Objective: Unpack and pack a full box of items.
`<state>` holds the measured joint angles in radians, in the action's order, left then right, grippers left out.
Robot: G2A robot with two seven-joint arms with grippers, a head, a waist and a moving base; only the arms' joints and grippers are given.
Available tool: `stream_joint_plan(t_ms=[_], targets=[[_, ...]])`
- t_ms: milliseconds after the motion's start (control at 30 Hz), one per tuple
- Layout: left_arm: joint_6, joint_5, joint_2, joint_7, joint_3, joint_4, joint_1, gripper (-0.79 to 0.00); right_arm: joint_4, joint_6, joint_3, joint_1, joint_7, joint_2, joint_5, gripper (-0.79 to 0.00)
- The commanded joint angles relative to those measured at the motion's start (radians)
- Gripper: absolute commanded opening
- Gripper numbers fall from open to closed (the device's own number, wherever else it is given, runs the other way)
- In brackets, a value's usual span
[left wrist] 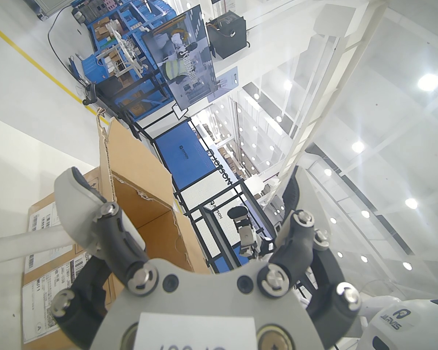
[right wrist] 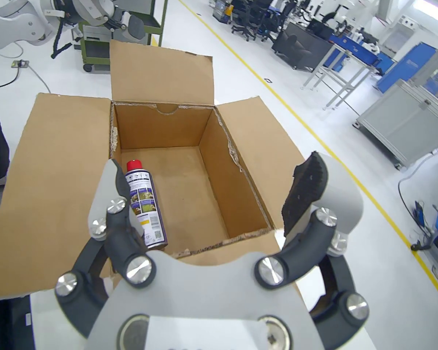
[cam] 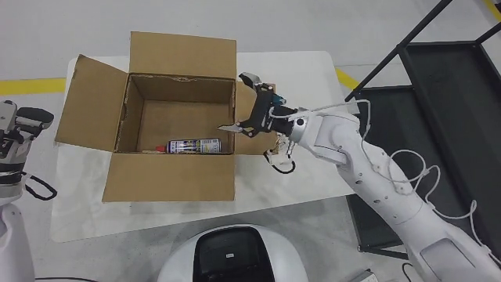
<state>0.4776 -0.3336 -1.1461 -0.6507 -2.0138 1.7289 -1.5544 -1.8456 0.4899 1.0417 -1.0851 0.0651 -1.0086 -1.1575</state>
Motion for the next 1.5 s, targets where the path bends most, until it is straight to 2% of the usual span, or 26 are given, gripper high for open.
stream_joint_plan(t_ms=[0, 67, 333, 533, 733, 833, 900, 1033, 1167, 1467], targets=[[0.000, 0.000, 0.000, 0.000, 0.000, 0.000, 0.000, 0.000, -0.026, -0.037, 0.056, -0.068, 0.027, 0.008, 0.039, 0.000], [0.000, 0.000, 0.000, 0.000, 0.000, 0.000, 0.000, 0.000, -0.051, -0.089, 0.098, -0.120, 0.054, 0.012, 0.093, 0.000], [0.000, 0.000, 0.000, 0.000, 0.000, 0.000, 0.000, 0.000, 0.017, -0.148, 0.183, -0.269, -0.062, 0.010, 0.312, 0.000], [0.000, 0.000, 0.000, 0.000, 0.000, 0.000, 0.000, 0.000, 0.011, -0.215, 0.209, -0.316, 0.079, 0.011, 0.373, 0.000], [0.000, 0.000, 0.000, 0.000, 0.000, 0.000, 0.000, 0.000, 0.001, -0.264, 0.208, -0.321, 0.213, 0.008, 0.408, 0.000], [0.000, 0.000, 0.000, 0.000, 0.000, 0.000, 0.000, 0.000, 0.026, -0.255, 0.187, -0.293, 0.286, 0.005, 0.414, 0.000], [0.000, 0.000, 0.000, 0.000, 0.000, 0.000, 0.000, 0.000, 0.053, -0.284, 0.169, -0.264, 0.331, 0.000, 0.413, 0.000], [0.000, 0.000, 0.000, 0.000, 0.000, 0.000, 0.000, 0.000, 0.106, -0.306, 0.143, -0.249, 0.311, -0.010, 0.429, 0.000], [0.000, 0.000, 0.000, 0.000, 0.000, 0.000, 0.000, 0.000, 0.121, -0.306, 0.146, -0.274, 0.226, -0.014, 0.404, 0.000], [0.000, 0.000, 0.000, 0.000, 0.000, 0.000, 0.000, 0.000, 0.121, -0.306, 0.146, -0.274, 0.226, -0.014, 0.404, 0.000]])
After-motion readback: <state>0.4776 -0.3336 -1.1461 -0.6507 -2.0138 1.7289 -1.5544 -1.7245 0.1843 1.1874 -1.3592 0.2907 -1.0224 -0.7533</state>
